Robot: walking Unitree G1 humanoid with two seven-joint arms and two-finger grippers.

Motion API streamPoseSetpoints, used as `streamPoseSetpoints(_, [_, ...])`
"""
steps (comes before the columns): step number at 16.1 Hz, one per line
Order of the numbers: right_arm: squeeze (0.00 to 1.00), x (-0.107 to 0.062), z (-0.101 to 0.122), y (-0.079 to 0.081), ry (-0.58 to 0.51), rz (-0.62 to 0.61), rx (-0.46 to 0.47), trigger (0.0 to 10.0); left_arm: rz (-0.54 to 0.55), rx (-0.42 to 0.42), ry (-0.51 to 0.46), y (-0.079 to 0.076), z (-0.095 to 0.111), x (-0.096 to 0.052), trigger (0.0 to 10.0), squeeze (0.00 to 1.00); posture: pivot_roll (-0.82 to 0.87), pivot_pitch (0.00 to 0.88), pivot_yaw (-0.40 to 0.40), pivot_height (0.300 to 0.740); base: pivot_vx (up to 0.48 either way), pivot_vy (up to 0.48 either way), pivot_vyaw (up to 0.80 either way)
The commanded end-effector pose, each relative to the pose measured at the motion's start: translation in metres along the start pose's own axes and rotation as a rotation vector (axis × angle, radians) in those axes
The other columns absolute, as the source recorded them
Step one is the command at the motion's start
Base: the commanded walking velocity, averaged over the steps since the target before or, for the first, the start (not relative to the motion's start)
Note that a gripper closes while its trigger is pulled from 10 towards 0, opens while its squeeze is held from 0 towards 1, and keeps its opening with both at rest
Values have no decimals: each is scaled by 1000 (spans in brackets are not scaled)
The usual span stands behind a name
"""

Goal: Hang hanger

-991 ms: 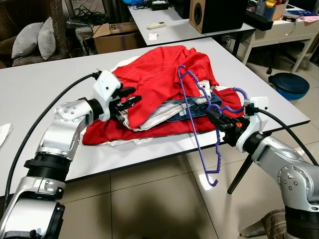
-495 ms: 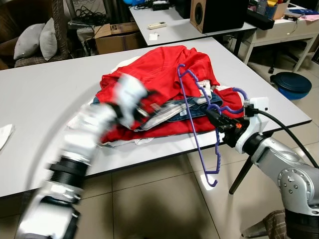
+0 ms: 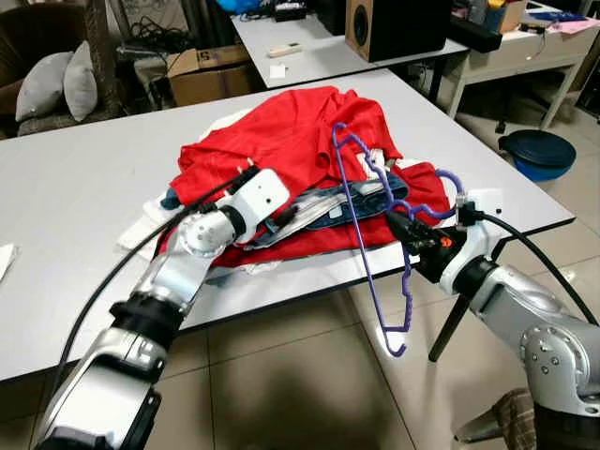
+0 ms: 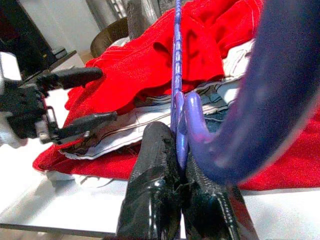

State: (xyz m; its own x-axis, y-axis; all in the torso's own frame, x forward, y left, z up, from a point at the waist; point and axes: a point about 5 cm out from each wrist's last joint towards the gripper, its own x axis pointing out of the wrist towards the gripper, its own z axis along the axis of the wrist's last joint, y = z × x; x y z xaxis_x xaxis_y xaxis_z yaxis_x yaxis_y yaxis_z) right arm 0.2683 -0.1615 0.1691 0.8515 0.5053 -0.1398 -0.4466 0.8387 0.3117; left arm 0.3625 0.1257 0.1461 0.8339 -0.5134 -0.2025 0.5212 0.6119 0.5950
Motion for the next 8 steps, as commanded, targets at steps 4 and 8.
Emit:
streamPoseSetpoints(4, [0, 1, 1, 9, -17, 21, -4, 10000, 53, 118, 62, -8, -11, 12, 10000, 0, -148, 0, 141, 740, 0, 0, 0])
streamPoseSetpoints(8, [0, -2, 1, 10, -20, 15, -6, 10000, 155, 122, 24, 6, -3, 16, 10000, 0, -157, 0, 148, 740, 0, 0, 0])
